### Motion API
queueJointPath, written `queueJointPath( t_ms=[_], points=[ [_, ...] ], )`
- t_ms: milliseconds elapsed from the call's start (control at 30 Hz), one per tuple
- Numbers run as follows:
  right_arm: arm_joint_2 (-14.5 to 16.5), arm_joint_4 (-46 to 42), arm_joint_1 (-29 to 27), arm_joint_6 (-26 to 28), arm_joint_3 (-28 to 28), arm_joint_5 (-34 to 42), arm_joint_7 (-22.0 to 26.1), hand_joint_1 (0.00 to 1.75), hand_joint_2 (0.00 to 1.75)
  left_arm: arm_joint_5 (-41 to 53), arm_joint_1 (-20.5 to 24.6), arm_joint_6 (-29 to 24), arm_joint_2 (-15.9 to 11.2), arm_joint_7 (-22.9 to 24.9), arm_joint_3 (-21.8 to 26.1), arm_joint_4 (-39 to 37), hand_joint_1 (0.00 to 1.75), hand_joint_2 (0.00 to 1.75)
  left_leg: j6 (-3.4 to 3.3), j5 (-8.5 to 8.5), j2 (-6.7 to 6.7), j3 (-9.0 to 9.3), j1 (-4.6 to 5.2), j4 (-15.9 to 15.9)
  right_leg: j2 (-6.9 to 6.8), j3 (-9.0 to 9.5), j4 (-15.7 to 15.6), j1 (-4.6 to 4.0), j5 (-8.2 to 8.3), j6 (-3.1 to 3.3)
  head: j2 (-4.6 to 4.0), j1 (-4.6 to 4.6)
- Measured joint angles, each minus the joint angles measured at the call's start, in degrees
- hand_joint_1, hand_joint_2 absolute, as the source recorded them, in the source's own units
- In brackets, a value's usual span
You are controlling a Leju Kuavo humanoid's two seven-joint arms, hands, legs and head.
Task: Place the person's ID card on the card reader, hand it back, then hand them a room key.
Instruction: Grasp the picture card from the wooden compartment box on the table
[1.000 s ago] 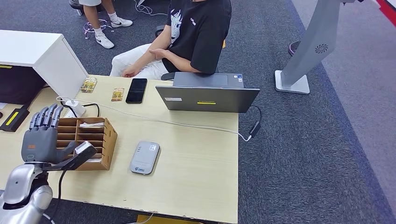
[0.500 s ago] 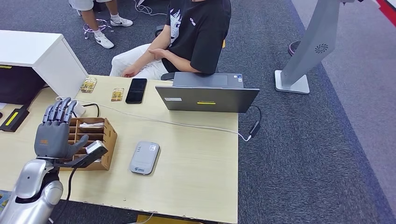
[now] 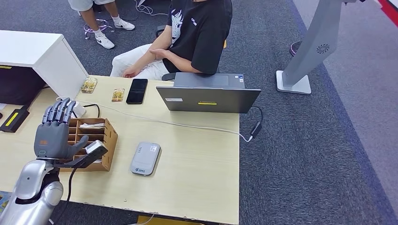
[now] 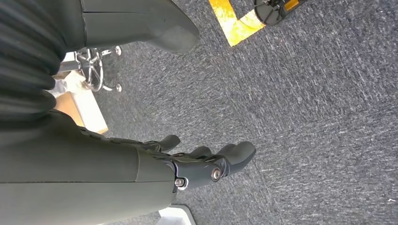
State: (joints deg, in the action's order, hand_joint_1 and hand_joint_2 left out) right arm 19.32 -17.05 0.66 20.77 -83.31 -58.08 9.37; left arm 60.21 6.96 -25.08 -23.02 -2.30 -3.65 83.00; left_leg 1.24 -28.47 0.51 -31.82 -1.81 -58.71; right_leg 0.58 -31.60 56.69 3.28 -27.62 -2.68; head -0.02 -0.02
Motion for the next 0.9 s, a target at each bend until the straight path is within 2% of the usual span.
queueJointPath(
  t_ms=[900],
  points=[
    [-0.05, -0.02, -0.04, -0.03, 2.74, 1.92, 0.85, 0.00, 1.75, 2.05, 2.57, -1.72, 0.46, -0.30, -0.02, -8.81, 0.00, 1.75, 0.00, 0.00, 0.01, 0.00, 0.00, 0.00, 0.01, -0.04, 0.00, 0.00, 0.00, 0.00, 0.00, -0.01]
  ],
)
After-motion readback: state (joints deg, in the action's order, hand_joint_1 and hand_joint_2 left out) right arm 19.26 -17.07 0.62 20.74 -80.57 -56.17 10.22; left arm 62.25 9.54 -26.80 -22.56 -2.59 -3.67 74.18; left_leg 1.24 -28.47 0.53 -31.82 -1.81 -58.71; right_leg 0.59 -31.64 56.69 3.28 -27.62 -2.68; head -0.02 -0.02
